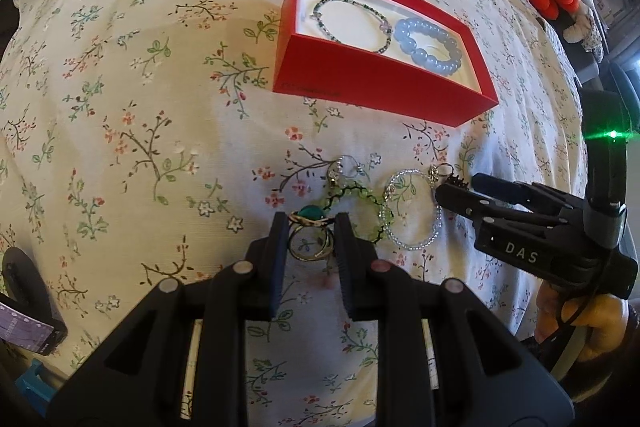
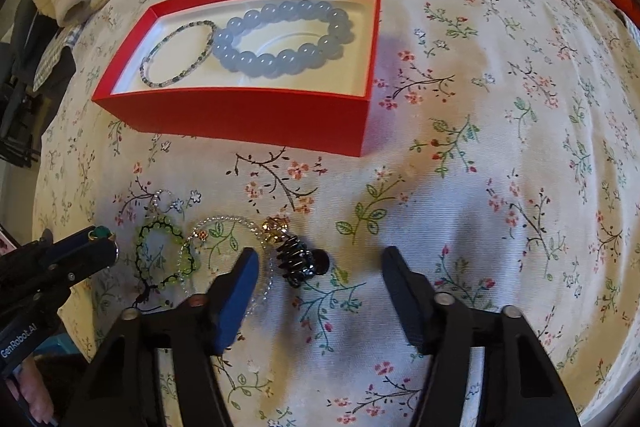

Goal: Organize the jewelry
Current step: 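Grasp the green-stone gold ring with the left gripper while the right grasps the black charm, then carry the ring and black charm into the red box and release both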

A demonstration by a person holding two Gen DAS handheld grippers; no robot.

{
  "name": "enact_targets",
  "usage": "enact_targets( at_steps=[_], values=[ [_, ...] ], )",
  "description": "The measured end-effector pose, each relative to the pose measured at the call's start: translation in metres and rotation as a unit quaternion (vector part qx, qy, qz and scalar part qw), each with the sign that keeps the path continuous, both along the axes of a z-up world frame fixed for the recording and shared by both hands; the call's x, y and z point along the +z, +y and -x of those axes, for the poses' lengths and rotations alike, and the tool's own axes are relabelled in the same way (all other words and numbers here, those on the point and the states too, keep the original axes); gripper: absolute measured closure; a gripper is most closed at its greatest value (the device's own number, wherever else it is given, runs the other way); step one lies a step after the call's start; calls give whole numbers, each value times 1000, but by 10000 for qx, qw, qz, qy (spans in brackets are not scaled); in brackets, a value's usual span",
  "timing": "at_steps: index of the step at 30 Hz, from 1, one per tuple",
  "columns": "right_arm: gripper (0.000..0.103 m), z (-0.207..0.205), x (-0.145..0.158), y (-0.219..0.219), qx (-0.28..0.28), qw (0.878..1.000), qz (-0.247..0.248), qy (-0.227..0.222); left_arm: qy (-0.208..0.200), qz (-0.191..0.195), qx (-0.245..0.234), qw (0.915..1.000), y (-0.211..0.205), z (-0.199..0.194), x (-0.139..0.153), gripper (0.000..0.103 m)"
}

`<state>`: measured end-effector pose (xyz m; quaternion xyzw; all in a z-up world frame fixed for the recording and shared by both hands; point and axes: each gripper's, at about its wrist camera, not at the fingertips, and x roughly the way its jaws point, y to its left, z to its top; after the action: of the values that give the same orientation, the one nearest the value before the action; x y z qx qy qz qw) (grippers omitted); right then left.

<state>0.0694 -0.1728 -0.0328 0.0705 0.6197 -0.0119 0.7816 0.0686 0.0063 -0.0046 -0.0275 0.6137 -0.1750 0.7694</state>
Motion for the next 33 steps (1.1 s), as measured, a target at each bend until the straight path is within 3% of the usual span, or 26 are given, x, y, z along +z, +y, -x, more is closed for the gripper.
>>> enact_targets(
  at_steps=[7,9,20,33],
  values=[
    [74,-1,-2,3,67,9999,-91,-41,23,-27,-5,10000,-3,-1,-2,78],
    [77,0,-2,3,120,9998,-121,-46,27,-31,1,10000,-3,-2,-2,78],
    [77,7,6,9,196,9996,-122,-176,-9,-9,33,10000,-4,-2,0,78],
    [77,16,34,-8,93,9976,-463,-510,-304,145,51,9994,-5,-3,17,78]
  ],
)
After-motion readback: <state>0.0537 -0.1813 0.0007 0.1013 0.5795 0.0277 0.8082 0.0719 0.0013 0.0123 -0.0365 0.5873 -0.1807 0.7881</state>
